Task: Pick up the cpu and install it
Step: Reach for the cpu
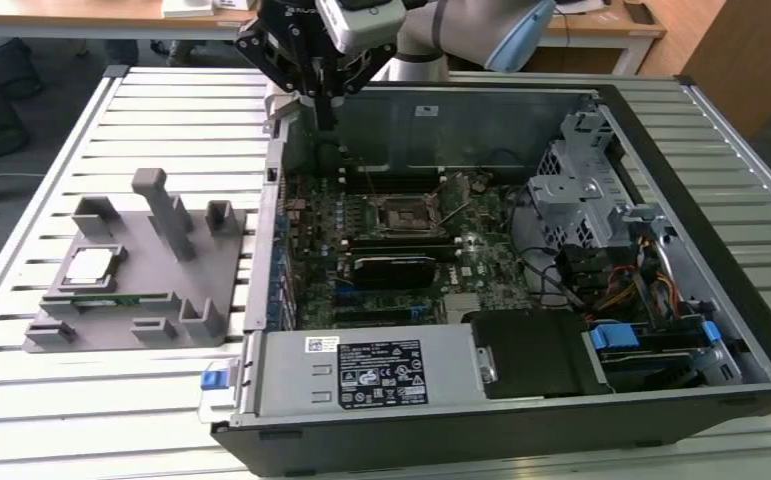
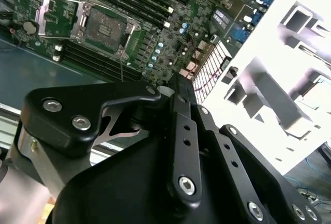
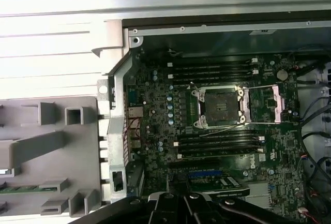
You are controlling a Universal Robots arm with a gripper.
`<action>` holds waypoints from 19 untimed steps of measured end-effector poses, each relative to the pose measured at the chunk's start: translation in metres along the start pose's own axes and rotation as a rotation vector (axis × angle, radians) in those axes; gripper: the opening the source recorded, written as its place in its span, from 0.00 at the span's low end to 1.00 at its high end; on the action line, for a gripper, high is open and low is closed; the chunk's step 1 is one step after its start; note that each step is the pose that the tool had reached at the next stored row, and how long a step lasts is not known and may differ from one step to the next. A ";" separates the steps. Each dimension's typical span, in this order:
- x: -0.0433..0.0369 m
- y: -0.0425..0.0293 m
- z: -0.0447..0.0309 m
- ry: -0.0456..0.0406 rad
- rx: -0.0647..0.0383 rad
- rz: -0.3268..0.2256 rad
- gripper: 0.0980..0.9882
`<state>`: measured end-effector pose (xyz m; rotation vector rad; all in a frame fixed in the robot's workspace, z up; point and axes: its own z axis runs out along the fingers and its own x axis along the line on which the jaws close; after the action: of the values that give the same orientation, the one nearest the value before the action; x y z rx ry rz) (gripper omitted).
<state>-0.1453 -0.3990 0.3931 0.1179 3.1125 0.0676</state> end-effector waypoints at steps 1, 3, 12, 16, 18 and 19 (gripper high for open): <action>0.0015 -0.0001 0.0000 0.0000 0.000 0.000 0.01; 0.0070 -0.0005 -0.0002 0.0000 0.000 0.000 0.01; 0.0346 -0.0026 -0.0009 0.0001 0.000 0.000 0.01; 0.0507 -0.0038 -0.0013 0.0000 0.000 0.000 0.01; 0.0584 -0.0043 -0.0016 0.0000 0.000 0.000 0.01; 0.0620 -0.0046 -0.0017 0.0000 0.000 0.000 0.01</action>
<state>-0.2075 -0.3989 0.3930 0.1182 3.1126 0.0675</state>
